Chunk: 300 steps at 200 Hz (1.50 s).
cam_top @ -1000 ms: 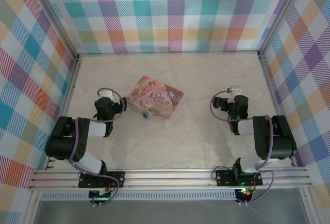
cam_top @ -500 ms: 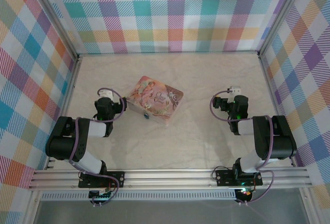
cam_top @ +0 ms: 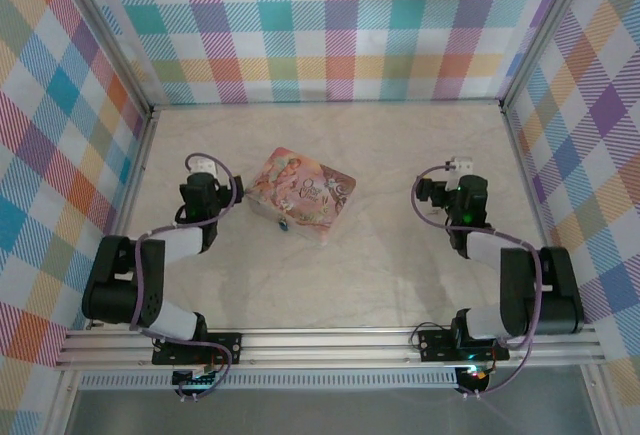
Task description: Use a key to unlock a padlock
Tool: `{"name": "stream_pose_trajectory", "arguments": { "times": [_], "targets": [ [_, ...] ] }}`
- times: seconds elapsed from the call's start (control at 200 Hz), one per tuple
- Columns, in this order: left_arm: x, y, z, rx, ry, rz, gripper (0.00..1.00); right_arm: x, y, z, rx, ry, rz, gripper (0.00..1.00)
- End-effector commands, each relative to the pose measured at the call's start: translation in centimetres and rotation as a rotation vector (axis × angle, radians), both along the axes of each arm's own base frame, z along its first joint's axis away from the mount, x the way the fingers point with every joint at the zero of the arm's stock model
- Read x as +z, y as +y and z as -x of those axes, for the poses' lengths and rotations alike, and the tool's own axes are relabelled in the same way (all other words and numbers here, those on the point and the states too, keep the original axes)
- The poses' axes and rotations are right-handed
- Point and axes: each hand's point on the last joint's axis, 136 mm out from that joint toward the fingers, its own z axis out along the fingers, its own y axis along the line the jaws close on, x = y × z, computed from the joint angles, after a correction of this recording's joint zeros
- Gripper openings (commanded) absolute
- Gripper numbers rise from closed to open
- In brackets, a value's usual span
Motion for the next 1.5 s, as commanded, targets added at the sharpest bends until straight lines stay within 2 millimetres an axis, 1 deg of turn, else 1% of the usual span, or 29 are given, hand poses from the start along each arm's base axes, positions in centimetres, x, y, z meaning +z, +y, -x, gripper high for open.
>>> {"name": "stream_pose_trajectory", "arguments": {
  "times": [0.0, 0.095, 0.165, 0.17, 0.22, 0.26, 0.295, 0.315, 0.355, 0.38, 0.405, 0.445, 0.49, 0.54, 0.605, 0.645, 0.7, 0.79, 0.87, 1.0, 1.07, 1.23, 1.345, 1.495],
  "targets": [
    [2.1, 1.3, 0.4, 0.066, 0.004, 0.002, 1.0, 1.6, -0.5, 0.4, -0.035, 0.024, -0.043, 1.0],
    [5.0, 1.4, 0.4, 0.083, -0.047, 0.04, 1.0, 3.7, 0.0, 0.8, -0.028, 0.007, -0.101, 1.0],
    [7.0, 1.0, 0.4, 0.06, -0.07, 0.088, 1.0, 5.4, 0.2, 1.2, -0.034, -0.002, -0.162, 1.0],
    [7.0, 1.0, 0.4, 0.059, -0.069, 0.091, 1.0, 5.7, 0.3, 1.3, -0.033, -0.009, -0.168, 1.0],
    [8.3, 0.3, 0.3, 0.027, -0.087, 0.156, 1.0, 7.0, 0.6, 1.8, -0.029, -0.007, -0.223, 1.0],
    [9.3, 0.3, 0.3, 0.044, -0.109, 0.236, 1.0, 7.9, 0.8, 2.4, -0.04, 0.005, -0.289, 1.0],
    [9.8, 0.4, 0.5, 0.082, -0.113, 0.307, 1.0, 8.3, 0.9, 3.0, -0.066, 0.031, -0.355, 1.0],
    [10.1, 0.5, 0.6, 0.108, -0.114, 0.353, 1.0, 8.1, 0.7, 3.5, -0.1, 0.057, -0.397, 1.0],
    [10.3, 0.4, 0.7, 0.133, -0.101, 0.42, 1.0, 7.9, -0.2, 4.5, -0.199, 0.096, -0.485, 1.0],
    [10.4, -0.1, 0.7, 0.115, -0.09, 0.452, 1.0, 7.5, -0.8, 5.0, -0.258, 0.118, -0.52, 1.0],
    [10.6, -0.7, 0.6, 0.086, -0.082, 0.472, 1.0, 7.5, -0.6, 5.3, -0.25, 0.12, -0.532, 1.0],
    [10.8, -1.6, 0.4, 0.042, -0.064, 0.497, 1.0, 8.0, 0.3, 5.5, -0.185, 0.122, -0.536, 1.0],
    [10.4, -2.5, 0.3, 0.005, -0.024, 0.518, 1.0, 8.1, 1.3, 6.0, -0.131, 0.145, -0.555, 1.0],
    [9.5, -3.5, 0.3, -0.035, 0.04, 0.536, 1.0, 8.2, 2.6, 6.5, -0.07, 0.175, -0.585, 1.0],
    [8.1, -4.9, 0.1, -0.09, 0.126, 0.571, 1.0, 7.6, 4.1, 7.1, 0.005, 0.218, -0.628, 1.0],
    [7.3, -5.9, 0.0, -0.123, 0.168, 0.599, 0.98, 7.2, 4.9, 7.5, 0.04, 0.244, -0.643, 1.0],
    [6.2, -6.8, -0.3, -0.141, 0.214, 0.639, 0.97, 6.4, 5.4, 8.0, 0.058, 0.282, -0.659, 1.0],
    [5.2, -8.3, -0.8, -0.187, 0.246, 0.684, 0.95, 5.3, 6.1, 8.7, 0.073, 0.325, -0.679, 1.0],
    [4.0, -9.4, -0.9, -0.208, 0.298, 0.695, 0.95, 4.5, 6.7, 9.4, 0.088, 0.361, -0.691, 1.0],
    [2.8, -11.0, -0.7, -0.252, 0.352, 0.703, 0.94, 3.2, 8.0, 10.2, 0.109, 0.426, -0.708, 1.0],
    [2.3, -11.8, -0.4, -0.273, 0.372, 0.712, 0.93, 2.6, 8.6, 10.5, 0.116, 0.457, -0.714, 1.0],
    [2.0, -14.1, 0.8, -0.34, 0.413, 0.727, 0.91, 1.0, 10.6, 10.8, 0.141, 0.537, -0.709, 1.0],
    [1.5, -15.6, 2.1, -0.375, 0.444, 0.728, 0.89, 0.2, 12.2, 10.7, 0.16, 0.593, -0.709, 1.0],
    [1.1, -17.3, 4.2, -0.42, 0.479, 0.717, 0.88, -0.3, 14.6, 10.5, 0.201, 0.655, -0.695, 0.95]
  ]
}}
